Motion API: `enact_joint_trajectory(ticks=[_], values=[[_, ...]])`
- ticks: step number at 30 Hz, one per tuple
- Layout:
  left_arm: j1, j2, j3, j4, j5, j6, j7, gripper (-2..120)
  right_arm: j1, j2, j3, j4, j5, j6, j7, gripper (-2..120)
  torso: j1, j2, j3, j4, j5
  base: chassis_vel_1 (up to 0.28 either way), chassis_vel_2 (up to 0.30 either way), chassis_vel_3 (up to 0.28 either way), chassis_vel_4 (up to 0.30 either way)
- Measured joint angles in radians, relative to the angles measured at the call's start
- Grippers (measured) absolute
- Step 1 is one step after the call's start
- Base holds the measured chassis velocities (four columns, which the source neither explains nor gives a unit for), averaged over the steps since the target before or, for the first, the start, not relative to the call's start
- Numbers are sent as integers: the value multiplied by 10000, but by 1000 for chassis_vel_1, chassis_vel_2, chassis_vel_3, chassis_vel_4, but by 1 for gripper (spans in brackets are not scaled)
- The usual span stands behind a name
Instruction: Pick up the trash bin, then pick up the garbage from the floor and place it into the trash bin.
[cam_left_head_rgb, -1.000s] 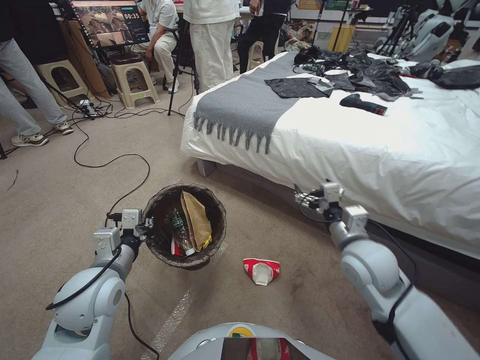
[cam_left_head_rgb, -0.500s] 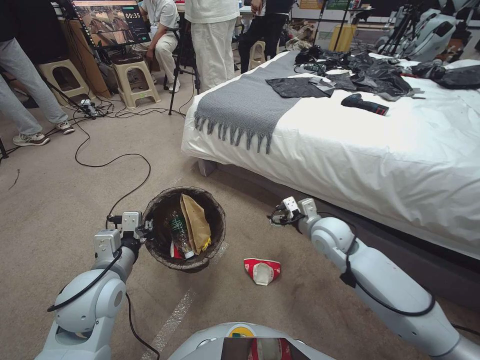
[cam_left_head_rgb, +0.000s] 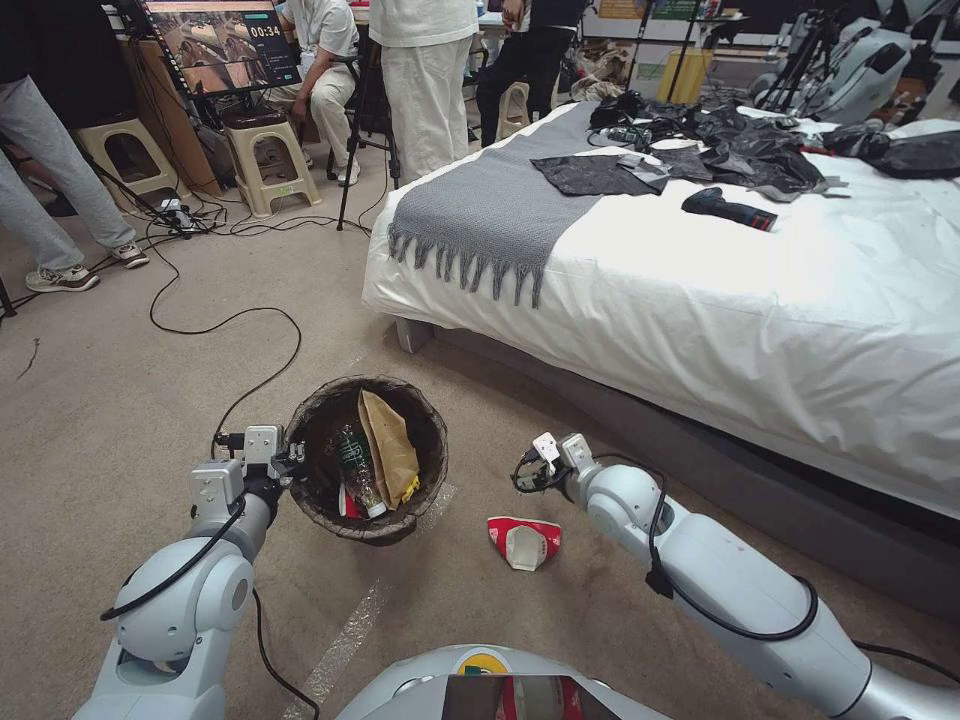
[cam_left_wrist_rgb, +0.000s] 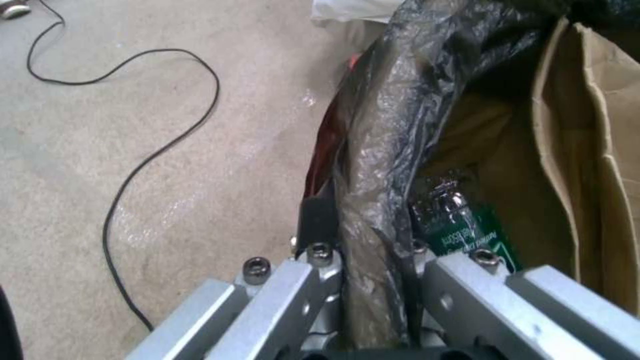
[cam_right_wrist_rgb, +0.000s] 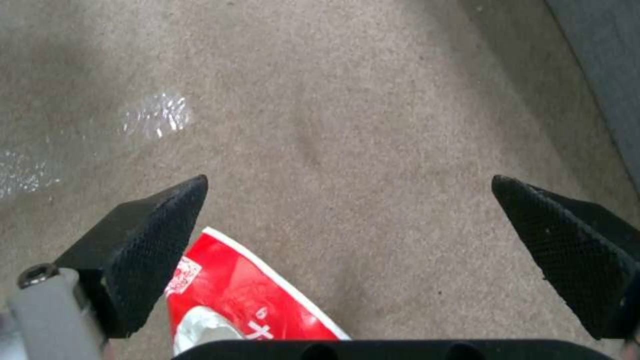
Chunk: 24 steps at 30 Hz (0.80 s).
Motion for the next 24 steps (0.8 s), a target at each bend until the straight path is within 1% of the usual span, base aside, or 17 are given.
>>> enact_joint_trajectory(ticks=[5, 7, 11, 12, 17, 20, 24], values=[[-24, -12, 23, 56, 39, 0, 22, 0, 147, 13, -361, -42, -27, 13, -24, 100, 0, 0, 0, 1, 0, 0, 0, 0, 0], [-32, -3, 23, 57, 43, 0, 27, 0, 359, 73, -691, -238, -63, 28, -62, 100, 0, 0, 0, 2, 0, 0, 0, 0, 0], [-31, -1, -9, 67, 43, 0, 29, 0, 565, 201, -1018, -477, -104, 56, -84, 100, 0, 0, 0, 1, 1, 0, 0, 0, 0], [-22, -12, -13, 68, 42, 0, 29, 0, 658, 276, -1248, -609, -143, 112, -82, 100, 0, 0, 0, 4, 0, 0, 0, 0, 0], [-19, -36, -13, 85, 42, 0, 30, 0, 738, 339, -1549, -792, -225, 167, -97, 100, 0, 0, 1, 2, 2, 0, 0, 0, 0], [-29, -60, -16, 98, 50, 0, 37, 0, 835, 441, -2115, -1179, -386, 286, -115, 100, 0, 0, 0, 1, 1, 0, 0, 0, 0], [-47, -55, -12, 124, 51, 0, 41, 0, 804, 462, -2324, -1357, -442, 394, -114, 100, 0, 0, 0, 1, 1, 0, 0, 0, 0]])
